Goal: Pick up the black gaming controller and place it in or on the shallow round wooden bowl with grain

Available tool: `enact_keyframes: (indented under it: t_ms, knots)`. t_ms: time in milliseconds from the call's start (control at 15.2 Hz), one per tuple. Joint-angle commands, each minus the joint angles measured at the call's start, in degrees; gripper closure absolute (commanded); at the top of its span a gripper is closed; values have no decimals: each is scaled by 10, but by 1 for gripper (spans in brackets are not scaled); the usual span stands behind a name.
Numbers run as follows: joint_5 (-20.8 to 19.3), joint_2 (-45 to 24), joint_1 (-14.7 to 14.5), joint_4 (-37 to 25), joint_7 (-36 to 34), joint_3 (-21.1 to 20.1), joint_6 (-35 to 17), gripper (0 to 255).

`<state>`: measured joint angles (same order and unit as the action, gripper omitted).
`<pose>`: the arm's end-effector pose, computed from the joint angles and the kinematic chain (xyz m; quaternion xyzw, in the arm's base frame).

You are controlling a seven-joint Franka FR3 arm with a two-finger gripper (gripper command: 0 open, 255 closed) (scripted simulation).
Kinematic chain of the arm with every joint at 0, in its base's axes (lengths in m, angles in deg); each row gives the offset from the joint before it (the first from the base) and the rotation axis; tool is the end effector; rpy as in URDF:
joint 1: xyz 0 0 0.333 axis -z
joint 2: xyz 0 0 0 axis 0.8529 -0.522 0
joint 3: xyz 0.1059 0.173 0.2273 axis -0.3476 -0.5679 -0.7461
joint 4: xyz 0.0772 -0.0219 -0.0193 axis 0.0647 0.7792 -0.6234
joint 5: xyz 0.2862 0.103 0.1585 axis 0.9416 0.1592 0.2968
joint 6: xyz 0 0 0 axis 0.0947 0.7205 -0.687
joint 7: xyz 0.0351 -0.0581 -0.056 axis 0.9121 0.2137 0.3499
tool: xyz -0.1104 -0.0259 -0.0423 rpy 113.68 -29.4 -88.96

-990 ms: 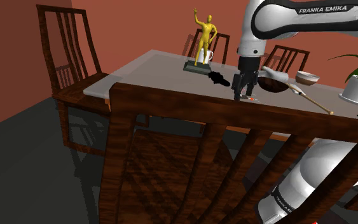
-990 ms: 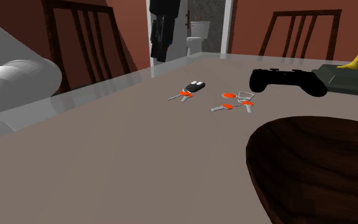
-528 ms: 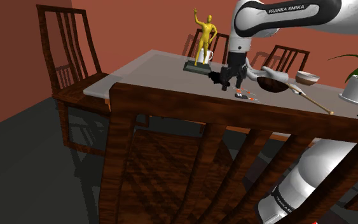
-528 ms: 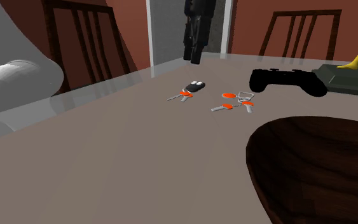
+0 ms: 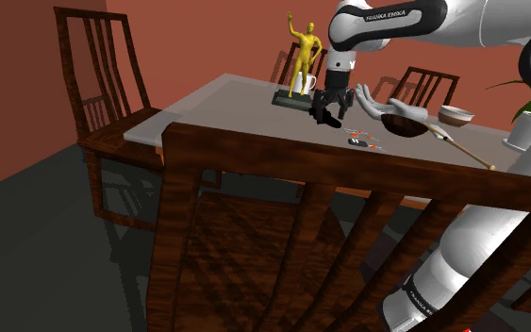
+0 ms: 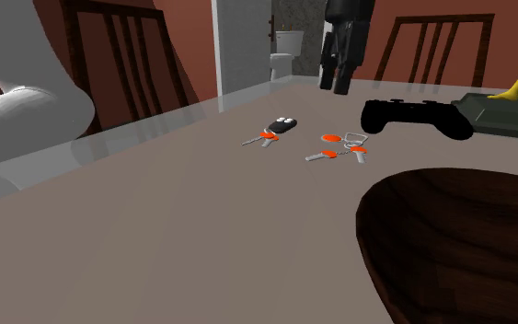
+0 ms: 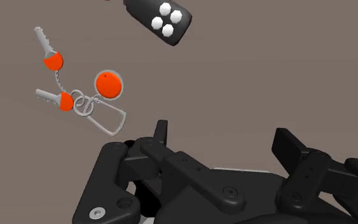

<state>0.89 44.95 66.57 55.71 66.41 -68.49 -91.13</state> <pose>0.4738 -0.0837 0.5181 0.9874 -0.1413 -0.0610 0.0366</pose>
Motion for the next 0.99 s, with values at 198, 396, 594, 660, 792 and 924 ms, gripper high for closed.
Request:
enact_keyframes:
  t_ms: [198,396,594,660,792,924]
  knots:
    - [-4,-96,17,-125,-23,17,11,0]
    - [-2,-156,27,-208,-35,27,25,0]
    - [-2,-161,29,-200,-37,28,10,0]
    - [-2,-160,29,-191,-37,29,2,0]
    - [-3,-157,29,-173,-37,29,-14,0]
    - [-3,-156,30,-150,-38,29,-34,0]
